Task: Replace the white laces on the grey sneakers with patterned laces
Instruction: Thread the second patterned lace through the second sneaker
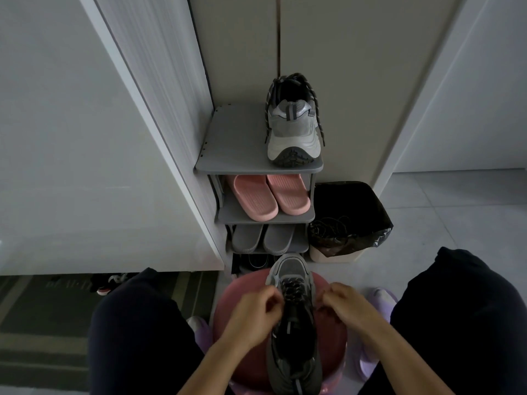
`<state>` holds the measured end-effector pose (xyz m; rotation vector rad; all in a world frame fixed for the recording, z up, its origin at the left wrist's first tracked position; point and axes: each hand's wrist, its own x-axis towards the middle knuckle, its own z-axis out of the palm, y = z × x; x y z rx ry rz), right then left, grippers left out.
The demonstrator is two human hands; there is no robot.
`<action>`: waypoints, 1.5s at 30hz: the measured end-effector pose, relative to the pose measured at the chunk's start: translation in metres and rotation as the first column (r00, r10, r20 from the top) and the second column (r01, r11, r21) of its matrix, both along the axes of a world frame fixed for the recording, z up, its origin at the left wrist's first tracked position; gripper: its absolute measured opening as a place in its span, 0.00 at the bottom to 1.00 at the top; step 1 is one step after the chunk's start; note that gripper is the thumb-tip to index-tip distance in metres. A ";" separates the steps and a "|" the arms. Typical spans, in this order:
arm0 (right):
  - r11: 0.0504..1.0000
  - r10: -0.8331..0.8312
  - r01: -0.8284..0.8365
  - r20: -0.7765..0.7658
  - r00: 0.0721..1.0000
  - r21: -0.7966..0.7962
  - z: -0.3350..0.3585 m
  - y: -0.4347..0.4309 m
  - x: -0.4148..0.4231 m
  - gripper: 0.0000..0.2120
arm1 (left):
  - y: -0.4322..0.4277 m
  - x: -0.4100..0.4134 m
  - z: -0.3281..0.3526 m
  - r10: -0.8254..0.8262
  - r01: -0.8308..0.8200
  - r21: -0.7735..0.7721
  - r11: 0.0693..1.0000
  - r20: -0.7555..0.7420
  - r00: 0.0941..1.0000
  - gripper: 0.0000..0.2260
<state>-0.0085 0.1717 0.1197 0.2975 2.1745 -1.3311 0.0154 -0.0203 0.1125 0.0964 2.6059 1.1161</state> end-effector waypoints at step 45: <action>0.968 -0.057 0.036 -0.077 0.995 -0.250 -0.011 0.011 0.005 0.11 | 0.052 -0.017 0.021 0.135 -0.131 0.157 0.979 -0.015 0.991 0.02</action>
